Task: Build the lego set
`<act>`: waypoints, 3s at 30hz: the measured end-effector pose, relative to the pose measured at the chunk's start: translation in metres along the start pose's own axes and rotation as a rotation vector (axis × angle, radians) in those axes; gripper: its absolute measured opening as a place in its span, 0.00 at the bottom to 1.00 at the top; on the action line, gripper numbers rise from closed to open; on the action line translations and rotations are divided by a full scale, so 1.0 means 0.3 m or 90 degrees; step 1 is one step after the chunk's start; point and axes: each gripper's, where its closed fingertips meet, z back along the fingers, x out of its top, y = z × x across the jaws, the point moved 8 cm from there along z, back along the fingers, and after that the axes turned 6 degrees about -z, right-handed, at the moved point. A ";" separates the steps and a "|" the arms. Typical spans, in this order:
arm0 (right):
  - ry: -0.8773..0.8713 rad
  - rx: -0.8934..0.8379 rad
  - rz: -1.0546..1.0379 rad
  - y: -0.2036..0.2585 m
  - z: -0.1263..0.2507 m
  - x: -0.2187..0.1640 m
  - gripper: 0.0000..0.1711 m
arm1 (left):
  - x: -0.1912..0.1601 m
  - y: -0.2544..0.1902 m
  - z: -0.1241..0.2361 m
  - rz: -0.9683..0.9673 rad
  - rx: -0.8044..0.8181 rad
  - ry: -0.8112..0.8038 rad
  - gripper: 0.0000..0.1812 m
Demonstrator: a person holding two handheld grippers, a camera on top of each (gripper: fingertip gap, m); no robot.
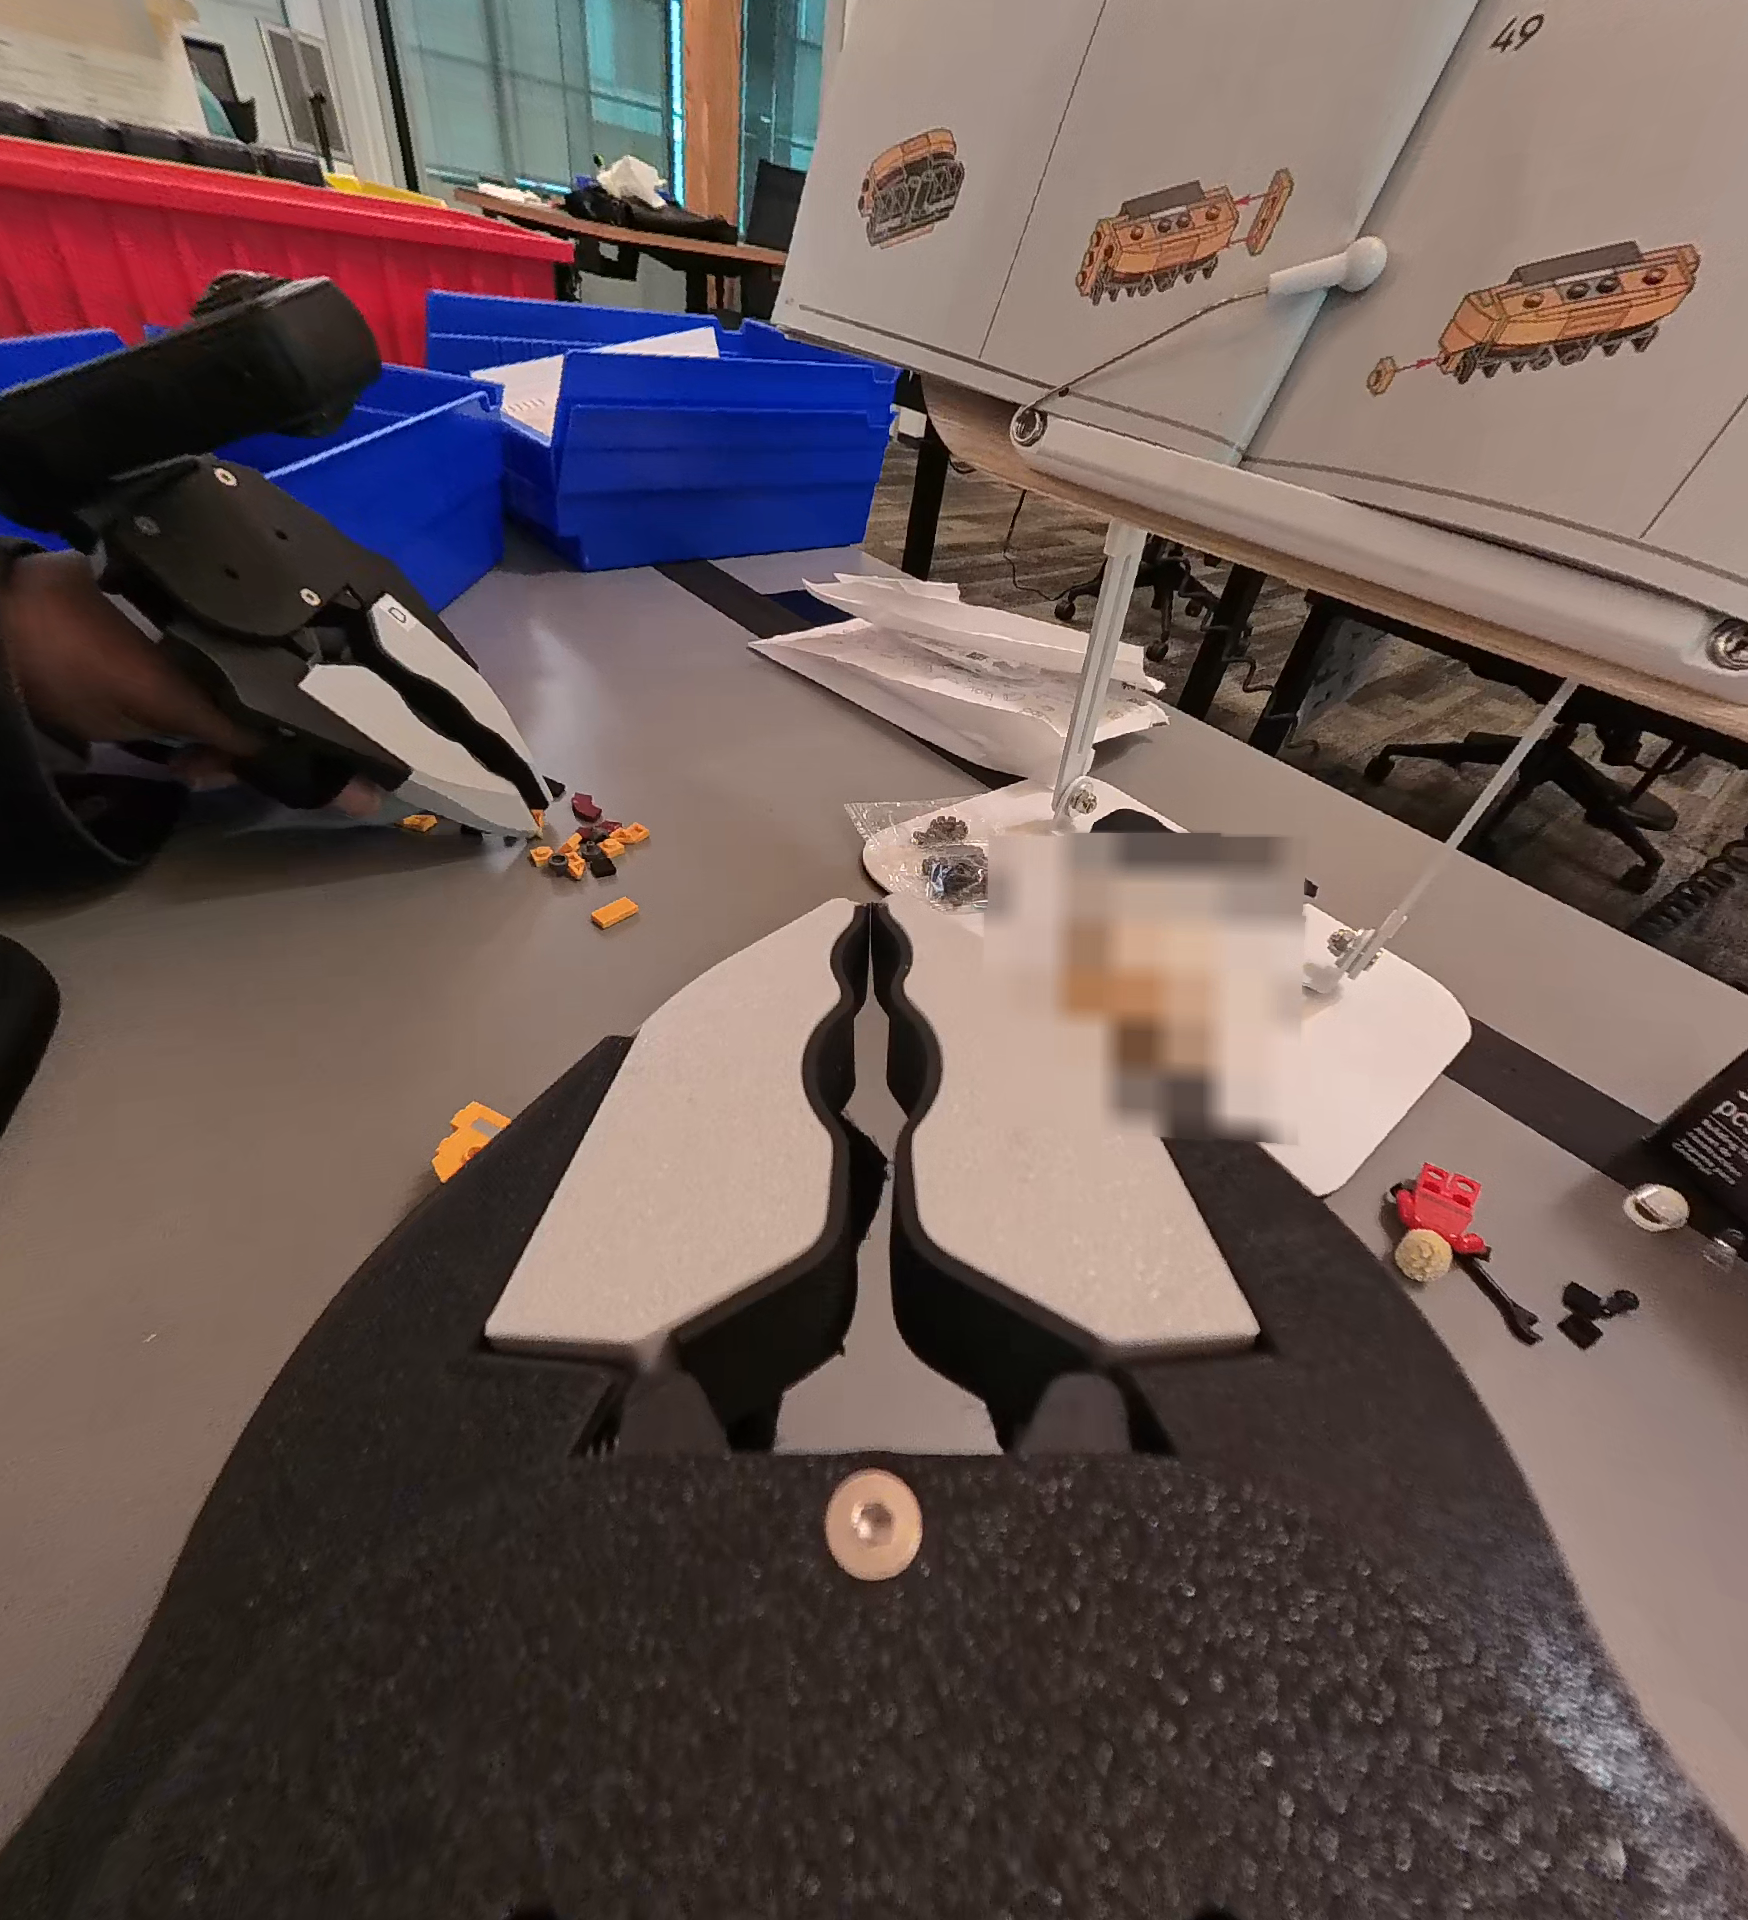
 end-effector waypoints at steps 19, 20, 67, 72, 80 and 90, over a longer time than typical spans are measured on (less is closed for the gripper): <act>0.002 -0.001 -0.001 -0.004 0.001 -0.003 0.00 | 0.137 -0.174 0.099 -0.162 -0.146 -0.264 0.06; 0.002 -0.001 -0.001 -0.004 0.000 -0.004 0.00 | 0.143 -0.201 0.091 -0.170 -0.168 -0.265 0.06; 0.018 0.005 -0.007 -0.006 -0.004 -0.016 0.00 | 0.082 -0.230 0.054 -0.213 -0.206 -0.053 0.21; 0.019 0.008 -0.007 -0.002 -0.007 -0.016 0.00 | 0.082 -0.134 0.013 -0.076 -0.080 -0.075 0.17; 0.016 0.007 -0.009 -0.005 -0.003 -0.013 0.00 | 0.051 -0.028 0.049 -0.055 0.114 0.005 0.05; 0.017 0.005 -0.011 -0.007 -0.004 -0.014 0.00 | 0.116 0.030 0.216 -0.014 0.215 -0.088 0.00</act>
